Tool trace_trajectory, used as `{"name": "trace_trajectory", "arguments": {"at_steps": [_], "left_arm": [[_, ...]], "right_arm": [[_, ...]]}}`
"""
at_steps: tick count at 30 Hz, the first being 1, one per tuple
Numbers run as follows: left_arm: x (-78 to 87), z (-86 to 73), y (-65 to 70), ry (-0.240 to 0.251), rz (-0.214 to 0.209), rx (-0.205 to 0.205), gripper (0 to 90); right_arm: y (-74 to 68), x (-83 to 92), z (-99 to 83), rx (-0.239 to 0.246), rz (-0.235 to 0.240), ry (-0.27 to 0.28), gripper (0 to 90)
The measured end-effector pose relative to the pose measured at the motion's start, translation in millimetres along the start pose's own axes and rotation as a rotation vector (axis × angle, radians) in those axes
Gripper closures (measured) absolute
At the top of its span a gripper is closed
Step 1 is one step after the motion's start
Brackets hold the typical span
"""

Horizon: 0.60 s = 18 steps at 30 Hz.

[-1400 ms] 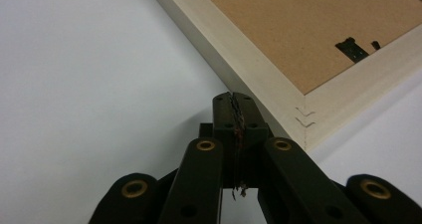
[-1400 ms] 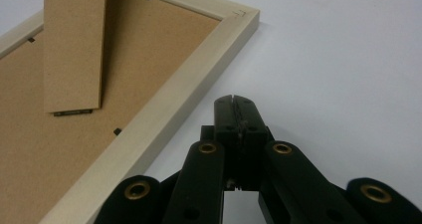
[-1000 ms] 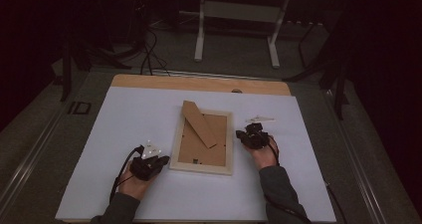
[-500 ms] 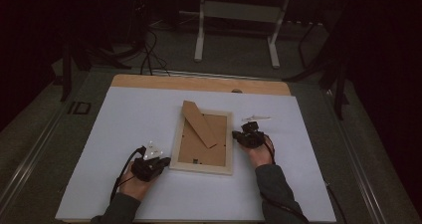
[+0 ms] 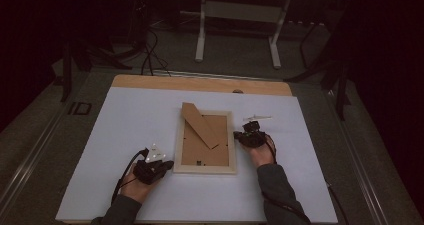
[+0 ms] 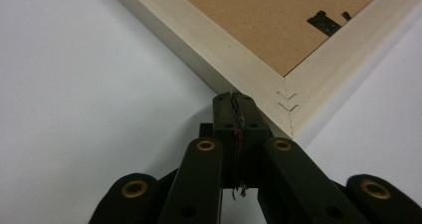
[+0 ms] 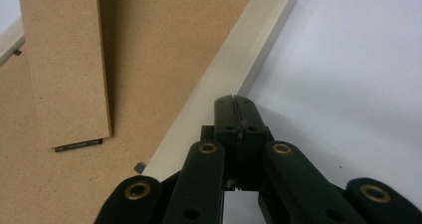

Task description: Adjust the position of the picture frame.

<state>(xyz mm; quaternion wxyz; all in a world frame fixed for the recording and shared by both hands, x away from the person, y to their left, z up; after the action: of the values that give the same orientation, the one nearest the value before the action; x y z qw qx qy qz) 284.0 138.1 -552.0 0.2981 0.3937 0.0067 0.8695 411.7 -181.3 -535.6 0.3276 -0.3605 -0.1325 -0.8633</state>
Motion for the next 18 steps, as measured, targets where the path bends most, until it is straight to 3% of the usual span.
{"name": "trace_trajectory", "arguments": {"at_steps": [10,18], "left_arm": [[-2.4,-1.0,9.5,-0.013,-0.035,-0.001,90.0],[-6.1,-2.1,24.2,-0.015,-0.034,-0.04,90.0]], "right_arm": [[1.6,0.0,-0.4,-0.008,-0.002,-0.006,89.9],[2.9,0.5,-1.6,-0.013,-0.008,-0.014,89.9]]}}
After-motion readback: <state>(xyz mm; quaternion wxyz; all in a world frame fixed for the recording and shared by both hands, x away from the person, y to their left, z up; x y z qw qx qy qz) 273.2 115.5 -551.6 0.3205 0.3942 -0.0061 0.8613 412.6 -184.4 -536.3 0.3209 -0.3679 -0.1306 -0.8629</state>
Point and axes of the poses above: each handheld gripper's, and its own axes: x roughly backward along the jaws, z roughly out of its top, y roughly to its right, the point moved 2 cm from there along -x, roughly forward along the jaws, and after that the axes turned 14 degrees about x, right-handed, at the moved point
